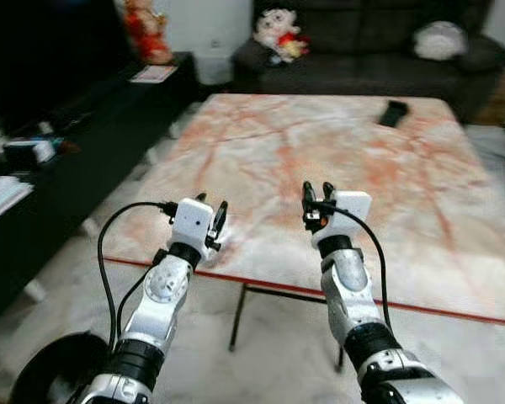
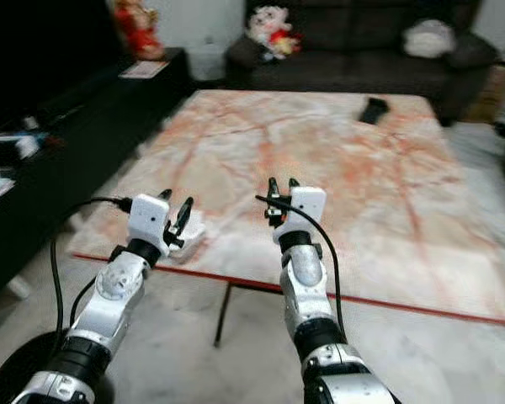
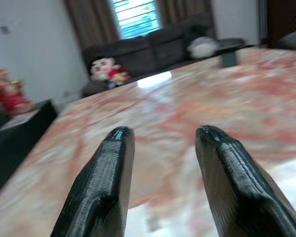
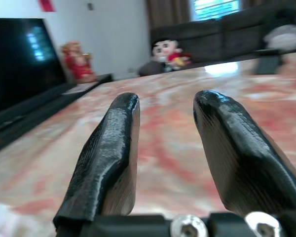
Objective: Picking trash to rubbish bin
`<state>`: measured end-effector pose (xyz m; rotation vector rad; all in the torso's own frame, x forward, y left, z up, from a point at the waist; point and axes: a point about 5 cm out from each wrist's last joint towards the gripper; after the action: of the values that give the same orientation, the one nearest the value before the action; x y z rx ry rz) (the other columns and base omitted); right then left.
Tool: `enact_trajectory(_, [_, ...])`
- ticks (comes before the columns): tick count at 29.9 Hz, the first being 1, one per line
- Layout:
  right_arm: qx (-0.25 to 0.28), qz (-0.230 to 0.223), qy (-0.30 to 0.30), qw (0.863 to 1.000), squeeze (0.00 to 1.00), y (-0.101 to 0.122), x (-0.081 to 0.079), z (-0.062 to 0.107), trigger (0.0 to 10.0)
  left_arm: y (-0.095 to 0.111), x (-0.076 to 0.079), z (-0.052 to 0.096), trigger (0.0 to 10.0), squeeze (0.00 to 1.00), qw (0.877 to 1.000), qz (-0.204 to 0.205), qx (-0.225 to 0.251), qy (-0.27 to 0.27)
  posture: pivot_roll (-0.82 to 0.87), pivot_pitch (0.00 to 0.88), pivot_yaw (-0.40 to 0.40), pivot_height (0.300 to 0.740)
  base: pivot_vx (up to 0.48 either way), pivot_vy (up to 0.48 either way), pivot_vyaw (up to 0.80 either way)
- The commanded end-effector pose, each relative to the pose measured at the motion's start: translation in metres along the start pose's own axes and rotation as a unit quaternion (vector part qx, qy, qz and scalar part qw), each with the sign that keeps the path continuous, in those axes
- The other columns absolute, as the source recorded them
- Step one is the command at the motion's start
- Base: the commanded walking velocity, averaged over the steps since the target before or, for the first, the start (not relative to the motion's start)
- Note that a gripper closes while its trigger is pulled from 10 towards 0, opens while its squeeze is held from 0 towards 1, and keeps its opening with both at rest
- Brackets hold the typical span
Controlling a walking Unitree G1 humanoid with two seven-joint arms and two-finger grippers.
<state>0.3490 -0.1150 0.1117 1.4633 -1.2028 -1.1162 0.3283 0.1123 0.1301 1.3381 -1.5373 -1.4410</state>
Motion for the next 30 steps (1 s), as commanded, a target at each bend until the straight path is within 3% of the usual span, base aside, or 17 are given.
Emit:
enact_trajectory(1, [0.009, -0.008, 0.006, 1.000, 0.00, 0.0043, -0.0067, -0.0034, 10.0, 0.0024, -0.0037, -0.0016, 10.0, 0.00, 1.000, -0.009, 0.001, 0.002, 0.20, 0.000, 0.053, 0.740, 0.292, 0.000, 0.00])
enact_trajectory(30, [0.010, -0.007, 0.008, 1.000, 0.00, 0.0050, -0.0065, -0.0038, 10.0, 0.0037, -0.0100, -0.0014, 10.0, 0.00, 0.999, -0.018, 0.004, 0.029, 0.21, 0.000, 0.046, 0.740, 0.374, 0.000, 0.00])
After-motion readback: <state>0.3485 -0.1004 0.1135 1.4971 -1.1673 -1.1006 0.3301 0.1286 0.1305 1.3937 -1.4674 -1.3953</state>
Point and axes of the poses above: a point about 5 cm out from each wrist's last joint towards the gripper, its own z axis pointing back from the gripper into the wrist, its own y axis along the axis of the wrist's last joint, x = y × z, and after that the axes turned 2 degrees about z, right-handed
